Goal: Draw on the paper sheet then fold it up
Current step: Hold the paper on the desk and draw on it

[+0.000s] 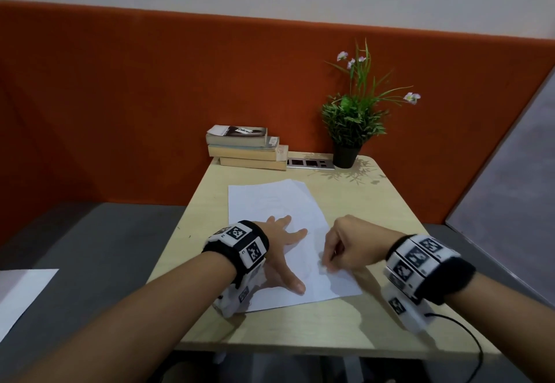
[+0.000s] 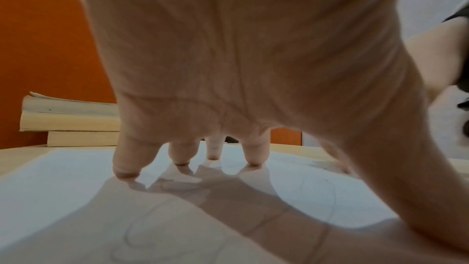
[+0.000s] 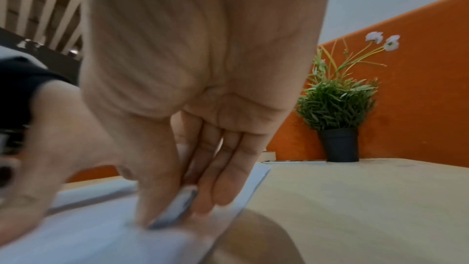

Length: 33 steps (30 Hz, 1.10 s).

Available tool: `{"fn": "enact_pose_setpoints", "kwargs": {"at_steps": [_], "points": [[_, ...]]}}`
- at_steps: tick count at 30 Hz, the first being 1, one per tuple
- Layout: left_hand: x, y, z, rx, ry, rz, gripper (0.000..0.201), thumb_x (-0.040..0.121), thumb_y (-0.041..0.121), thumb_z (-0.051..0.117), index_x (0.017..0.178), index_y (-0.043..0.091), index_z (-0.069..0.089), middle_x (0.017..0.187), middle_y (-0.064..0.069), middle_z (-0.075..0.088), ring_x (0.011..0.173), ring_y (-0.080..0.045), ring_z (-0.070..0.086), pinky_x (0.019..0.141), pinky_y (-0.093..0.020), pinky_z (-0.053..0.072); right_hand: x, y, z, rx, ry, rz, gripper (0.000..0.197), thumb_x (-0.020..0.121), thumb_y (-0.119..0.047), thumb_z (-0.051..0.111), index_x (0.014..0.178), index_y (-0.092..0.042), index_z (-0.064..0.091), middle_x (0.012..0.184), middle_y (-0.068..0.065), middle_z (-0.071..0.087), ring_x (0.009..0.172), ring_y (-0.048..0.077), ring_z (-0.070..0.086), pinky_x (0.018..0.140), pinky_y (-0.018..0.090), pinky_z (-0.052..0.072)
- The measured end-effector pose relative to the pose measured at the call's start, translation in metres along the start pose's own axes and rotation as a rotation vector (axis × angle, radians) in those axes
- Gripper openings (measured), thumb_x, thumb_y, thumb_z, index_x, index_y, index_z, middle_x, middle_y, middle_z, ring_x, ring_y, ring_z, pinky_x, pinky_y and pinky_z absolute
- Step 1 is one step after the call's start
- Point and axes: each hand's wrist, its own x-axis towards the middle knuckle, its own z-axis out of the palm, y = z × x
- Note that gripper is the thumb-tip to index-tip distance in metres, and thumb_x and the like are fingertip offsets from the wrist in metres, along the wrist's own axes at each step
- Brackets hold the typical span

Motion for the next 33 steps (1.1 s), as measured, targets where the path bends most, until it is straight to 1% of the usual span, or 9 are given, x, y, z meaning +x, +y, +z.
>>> {"fn": "enact_pose_setpoints", "kwargs": {"at_steps": [5, 13, 15, 18, 20, 25, 28, 30, 33], "points": [[0.003, 0.0, 0.002, 0.035, 0.012, -0.004, 0.135, 0.055, 0.091, 0.068, 0.153, 0.051, -0.015, 0.166, 0.005, -0.026, 0.153, -0.024, -0.02, 0.122, -0.059, 0.008, 0.025, -0.001, 0.005, 0.068, 0.229, 0.073, 0.006, 0.082, -0.02, 0.082, 0.088, -0.019, 0.084, 0.084, -0.009, 0.078, 0.076, 0.003, 0.068, 0.072, 0.02, 0.057], [-0.001, 0.001, 0.002, -0.001, 0.017, 0.003, 0.133, 0.058, 0.088, 0.07, 0.154, 0.051, -0.014, 0.165, 0.008, -0.027, 0.153, -0.022, -0.021, 0.122, -0.057, 0.008, -0.01, -0.004, 0.007, 0.015, -0.054, -0.051, 0.014, 0.079, -0.023, 0.084, 0.092, -0.027, 0.084, 0.089, -0.015, 0.078, 0.083, 0.003, 0.069, 0.078, 0.024, 0.059], [0.0, 0.001, 0.002, 0.0, 0.015, 0.004, 0.133, 0.057, 0.089, 0.07, 0.154, 0.051, -0.014, 0.165, 0.008, -0.027, 0.153, -0.022, -0.022, 0.122, -0.058, 0.008, 0.004, -0.004, 0.003, 0.013, 0.019, -0.02, 0.013, 0.079, -0.022, 0.083, 0.091, -0.026, 0.084, 0.088, -0.015, 0.078, 0.081, 0.002, 0.069, 0.076, 0.023, 0.058], [0.001, 0.001, 0.002, 0.034, 0.012, -0.004, 0.135, 0.056, 0.091, 0.067, 0.154, 0.05, -0.016, 0.165, 0.006, -0.027, 0.153, -0.023, -0.021, 0.122, -0.06, 0.011, 0.03, -0.002, 0.0, 0.033, 0.193, 0.068, 0.011, 0.08, -0.016, 0.08, 0.089, -0.021, 0.084, 0.079, -0.013, 0.074, 0.074, 0.002, 0.067, 0.064, 0.015, 0.051], [0.0, 0.002, 0.002, 0.044, 0.015, -0.003, 0.135, 0.057, 0.091, 0.067, 0.154, 0.049, -0.016, 0.165, 0.005, -0.027, 0.153, -0.024, -0.021, 0.122, -0.061, 0.012, 0.037, -0.001, 0.001, 0.044, 0.216, 0.091, 0.01, 0.08, -0.014, 0.08, 0.089, -0.018, 0.084, 0.079, -0.011, 0.073, 0.074, 0.004, 0.067, 0.059, 0.011, 0.047], [-0.002, 0.002, 0.003, 0.013, 0.008, -0.006, 0.134, 0.056, 0.091, 0.068, 0.153, 0.051, -0.015, 0.164, 0.009, -0.029, 0.152, -0.022, -0.023, 0.122, -0.061, 0.011, 0.005, -0.005, 0.007, 0.035, 0.003, 0.016, 0.012, 0.08, -0.018, 0.082, 0.09, -0.024, 0.084, 0.09, -0.011, 0.079, 0.082, 0.006, 0.071, 0.076, 0.023, 0.06], [-0.003, 0.002, 0.003, 0.01, 0.004, -0.005, 0.134, 0.057, 0.09, 0.068, 0.153, 0.051, -0.016, 0.164, 0.01, -0.029, 0.152, -0.021, -0.024, 0.122, -0.06, 0.01, -0.005, -0.006, 0.006, 0.021, -0.096, -0.032, 0.014, 0.079, -0.024, 0.084, 0.093, -0.028, 0.084, 0.09, -0.014, 0.078, 0.083, 0.004, 0.071, 0.079, 0.026, 0.061], [-0.004, 0.002, 0.002, 0.007, 0.0, -0.003, 0.133, 0.058, 0.089, 0.069, 0.153, 0.051, -0.016, 0.164, 0.01, -0.029, 0.152, -0.021, -0.024, 0.122, -0.06, 0.011, 0.004, -0.005, 0.001, 0.019, -0.053, -0.02, 0.013, 0.079, -0.023, 0.084, 0.091, -0.028, 0.084, 0.088, -0.014, 0.079, 0.082, 0.004, 0.071, 0.078, 0.024, 0.06], [-0.004, 0.003, 0.001, 0.03, -0.002, 0.002, 0.133, 0.059, 0.089, 0.068, 0.154, 0.049, -0.016, 0.165, 0.006, -0.028, 0.153, -0.023, -0.023, 0.122, -0.06, 0.012, 0.028, -0.005, -0.004, 0.027, 0.134, 0.045, 0.01, 0.08, -0.018, 0.081, 0.089, -0.023, 0.085, 0.08, -0.014, 0.076, 0.074, 0.001, 0.067, 0.065, 0.014, 0.052]]}}
